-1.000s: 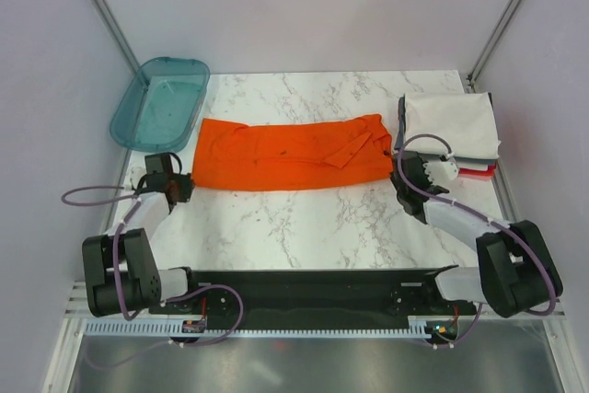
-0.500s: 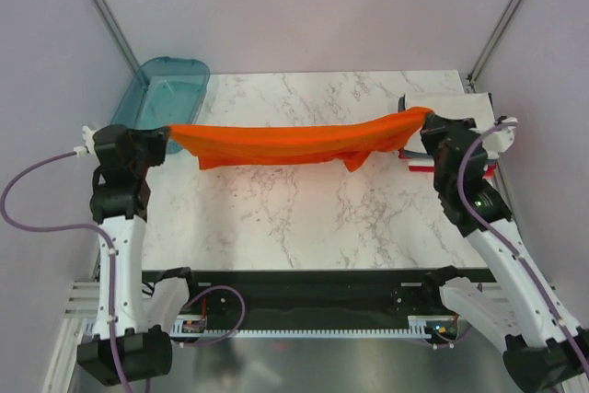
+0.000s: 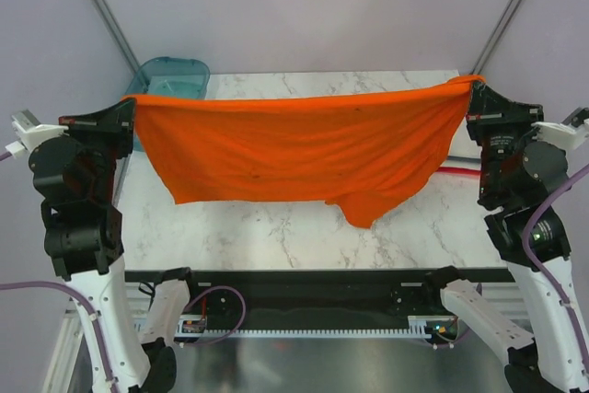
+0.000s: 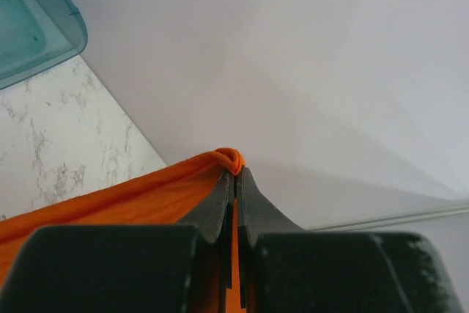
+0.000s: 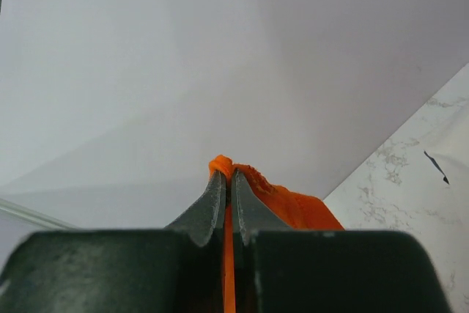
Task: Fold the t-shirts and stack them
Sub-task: Fold the tshirt
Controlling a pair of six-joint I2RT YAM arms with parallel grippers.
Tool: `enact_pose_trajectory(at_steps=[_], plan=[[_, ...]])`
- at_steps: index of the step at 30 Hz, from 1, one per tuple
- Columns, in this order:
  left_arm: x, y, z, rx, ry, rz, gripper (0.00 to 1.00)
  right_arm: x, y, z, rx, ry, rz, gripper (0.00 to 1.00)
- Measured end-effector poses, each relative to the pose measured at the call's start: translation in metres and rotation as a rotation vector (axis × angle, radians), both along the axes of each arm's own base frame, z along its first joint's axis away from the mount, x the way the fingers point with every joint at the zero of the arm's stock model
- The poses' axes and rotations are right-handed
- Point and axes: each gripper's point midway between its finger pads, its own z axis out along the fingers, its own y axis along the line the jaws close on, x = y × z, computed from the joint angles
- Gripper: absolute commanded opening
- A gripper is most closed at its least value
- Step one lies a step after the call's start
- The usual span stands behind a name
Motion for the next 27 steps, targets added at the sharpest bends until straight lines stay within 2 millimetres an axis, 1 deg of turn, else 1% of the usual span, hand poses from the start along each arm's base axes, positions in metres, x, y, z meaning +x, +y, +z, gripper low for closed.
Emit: enact_pose_trajectory(at_steps=[1,3,4,6,7,8,9,10,11,14,16,17,18,19,20,21,22,23,24,26,27], plan=[[0.003,0.001,0.000,-0.001,0.004,0.002,0.02,0.003,0.001,0.002,-0.003,0.003,0.000,0.00],[0.014,0.004,-0.009,-0.009,0.043,0.008,0.02,0.012,0.004,0.000,-0.009,0.019,-0.001,0.00],[0.021,0.006,-0.015,-0.013,0.066,0.010,0.02,0.020,0.006,-0.004,-0.016,0.039,-0.001,0.00],[0.040,0.011,-0.035,-0.025,0.132,0.018,0.02,0.039,0.013,-0.017,-0.032,0.087,0.000,0.00],[0.051,0.013,-0.047,-0.032,0.169,0.020,0.02,0.050,0.017,-0.026,-0.042,0.119,0.000,0.00],[0.054,0.014,-0.051,-0.034,0.181,0.021,0.02,0.061,0.020,-0.035,-0.052,0.148,0.000,0.00],[0.070,0.017,-0.071,-0.045,0.242,0.020,0.02,0.073,0.024,-0.044,-0.062,0.181,0.000,0.00],[0.080,0.019,-0.082,-0.051,0.271,0.020,0.02,0.082,0.027,-0.052,-0.070,0.203,0.001,0.00],[0.091,0.021,-0.094,-0.058,0.307,0.020,0.02,0.098,0.032,-0.066,-0.084,0.245,0.004,0.00],[0.127,0.027,-0.129,-0.078,0.397,0.014,0.02,0.133,0.041,-0.094,-0.101,0.325,0.020,0.00],[0.148,0.028,-0.145,-0.095,0.439,-0.002,0.02,0.163,0.038,-0.104,-0.080,0.358,0.044,0.00],[0.160,0.029,-0.151,-0.103,0.455,-0.009,0.02,0.176,0.034,-0.105,-0.062,0.360,0.052,0.00],[0.171,0.028,-0.153,-0.112,0.465,-0.023,0.02,0.190,0.030,-0.104,-0.045,0.358,0.059,0.00],[0.184,0.028,-0.149,-0.114,0.460,-0.034,0.02,0.206,0.024,-0.100,-0.028,0.350,0.068,0.00],[0.202,0.029,-0.142,-0.114,0.440,-0.050,0.02,0.221,0.020,-0.094,-0.013,0.338,0.080,0.00],[0.220,0.029,-0.130,-0.111,0.409,-0.069,0.02,0.238,0.018,-0.088,0.002,0.324,0.103,0.00],[0.234,0.029,-0.119,-0.108,0.384,-0.085,0.02,0.250,0.018,-0.078,0.011,0.296,0.125,0.00],[0.254,0.030,-0.103,-0.100,0.336,-0.104,0.02,0.262,0.019,-0.068,0.022,0.277,0.153,0.00],[0.269,0.030,-0.086,-0.092,0.290,-0.120,0.02,0.276,0.020,-0.053,0.029,0.237,0.190,0.00],[0.289,0.031,-0.061,-0.077,0.210,-0.142,0.02,0.290,0.021,-0.031,0.040,0.177,0.244,0.00],[0.295,0.030,-0.052,-0.071,0.180,-0.155,0.02,0.295,0.021,-0.020,0.043,0.144,0.268,0.00]])
